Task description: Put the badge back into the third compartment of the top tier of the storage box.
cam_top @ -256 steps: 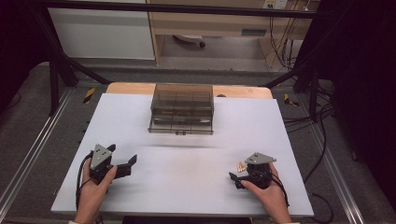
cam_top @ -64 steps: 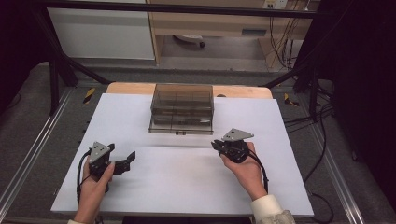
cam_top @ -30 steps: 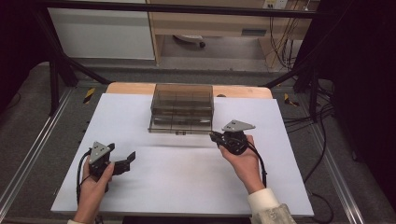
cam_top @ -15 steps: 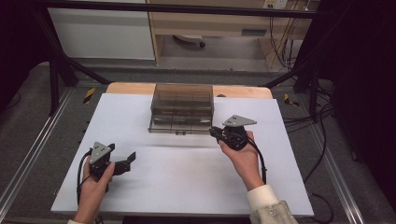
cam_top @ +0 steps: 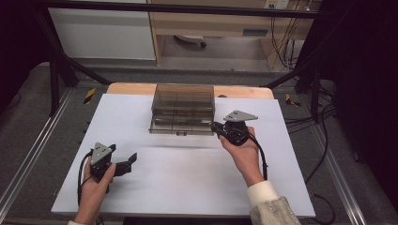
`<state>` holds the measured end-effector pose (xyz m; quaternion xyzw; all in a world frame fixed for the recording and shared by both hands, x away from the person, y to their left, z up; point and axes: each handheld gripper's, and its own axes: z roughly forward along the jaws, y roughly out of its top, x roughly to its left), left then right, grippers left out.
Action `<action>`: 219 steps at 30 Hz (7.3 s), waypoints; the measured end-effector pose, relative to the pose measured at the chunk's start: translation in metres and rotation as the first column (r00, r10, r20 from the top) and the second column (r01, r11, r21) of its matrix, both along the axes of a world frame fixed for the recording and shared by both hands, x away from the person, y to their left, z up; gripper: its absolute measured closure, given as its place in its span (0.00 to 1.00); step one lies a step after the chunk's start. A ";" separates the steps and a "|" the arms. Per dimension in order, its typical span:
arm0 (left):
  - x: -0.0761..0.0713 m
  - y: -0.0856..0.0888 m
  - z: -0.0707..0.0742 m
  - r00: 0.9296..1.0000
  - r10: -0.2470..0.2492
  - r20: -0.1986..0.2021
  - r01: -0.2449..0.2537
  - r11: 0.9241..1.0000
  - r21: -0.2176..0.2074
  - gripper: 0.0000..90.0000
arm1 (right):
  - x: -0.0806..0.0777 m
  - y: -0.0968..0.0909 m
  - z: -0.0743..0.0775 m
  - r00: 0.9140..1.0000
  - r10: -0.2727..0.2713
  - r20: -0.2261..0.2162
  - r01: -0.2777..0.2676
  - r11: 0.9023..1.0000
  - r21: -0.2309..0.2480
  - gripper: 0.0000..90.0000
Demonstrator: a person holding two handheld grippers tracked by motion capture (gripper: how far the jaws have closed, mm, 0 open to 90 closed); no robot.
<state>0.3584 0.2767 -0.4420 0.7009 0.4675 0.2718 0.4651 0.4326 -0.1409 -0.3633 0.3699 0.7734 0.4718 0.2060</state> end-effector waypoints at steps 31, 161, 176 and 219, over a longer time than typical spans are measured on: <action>0.000 -0.001 -0.001 1.000 -0.003 0.002 0.003 1.000 0.016 0.08 | 0.028 0.008 0.015 1.000 -0.019 0.011 0.019 1.000 0.004 0.90; 0.000 0.002 -0.003 1.000 -0.002 -0.018 0.002 1.000 0.020 0.08 | 0.031 0.007 0.011 0.985 -0.170 -0.001 0.170 0.985 0.021 0.15; 0.001 0.000 -0.003 1.000 -0.009 -0.021 0.010 1.000 0.020 0.08 | 0.027 -0.016 0.005 0.983 -0.185 0.002 0.185 0.983 0.018 0.06; -0.003 -0.007 0.000 0.999 -0.045 -0.010 0.045 0.999 0.026 0.06 | -0.050 -0.110 -0.043 0.960 -0.265 0.092 0.257 0.962 0.085 0.06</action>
